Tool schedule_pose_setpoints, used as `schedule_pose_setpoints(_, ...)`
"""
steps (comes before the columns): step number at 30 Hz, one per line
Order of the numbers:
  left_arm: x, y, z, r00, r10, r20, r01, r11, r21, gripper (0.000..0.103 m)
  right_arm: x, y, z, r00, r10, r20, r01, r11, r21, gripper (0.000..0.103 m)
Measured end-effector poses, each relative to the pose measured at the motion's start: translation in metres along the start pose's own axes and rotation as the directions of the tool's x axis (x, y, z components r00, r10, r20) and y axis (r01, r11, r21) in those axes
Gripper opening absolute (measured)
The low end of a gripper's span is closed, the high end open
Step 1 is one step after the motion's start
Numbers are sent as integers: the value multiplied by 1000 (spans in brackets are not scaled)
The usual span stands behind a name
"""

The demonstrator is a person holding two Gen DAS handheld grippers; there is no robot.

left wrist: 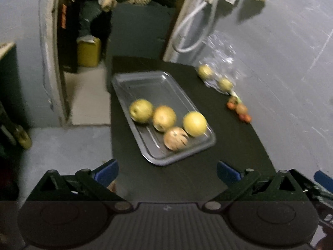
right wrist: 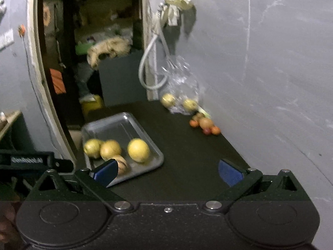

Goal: Organize fruits
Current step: 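Move both tools back from the tray toward the loose small fruits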

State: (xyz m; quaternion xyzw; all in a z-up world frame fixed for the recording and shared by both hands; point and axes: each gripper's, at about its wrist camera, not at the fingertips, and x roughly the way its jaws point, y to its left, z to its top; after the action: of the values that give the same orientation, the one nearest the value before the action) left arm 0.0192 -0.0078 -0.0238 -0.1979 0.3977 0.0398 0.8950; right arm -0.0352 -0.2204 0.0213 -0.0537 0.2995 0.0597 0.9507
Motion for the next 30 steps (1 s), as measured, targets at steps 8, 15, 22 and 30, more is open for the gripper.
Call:
schedule_pose_setpoints(8, 6, -21, -21, 997, -25, -79, 31, 997, 76, 102, -3, -17, -12, 991, -94, -93, 95, 995, 11, 102)
schedule_pose_setpoints(15, 10, -33, -27, 996, -7, -92, 18, 993, 116, 102, 0, -37, -10, 985, -147, -88, 151, 988, 33, 102)
schedule_pose_setpoints(22, 21, -47, -17, 997, 12, -71, -2, 990, 143, 102, 9, -47, 3, 986, -168, -6, 168, 986, 22, 102)
schedule_pose_setpoints(30, 41, -58, -3, 997, 29, -75, -19, 991, 131, 102, 30, -56, 20, 978, -174, 117, 174, 985, 8, 102)
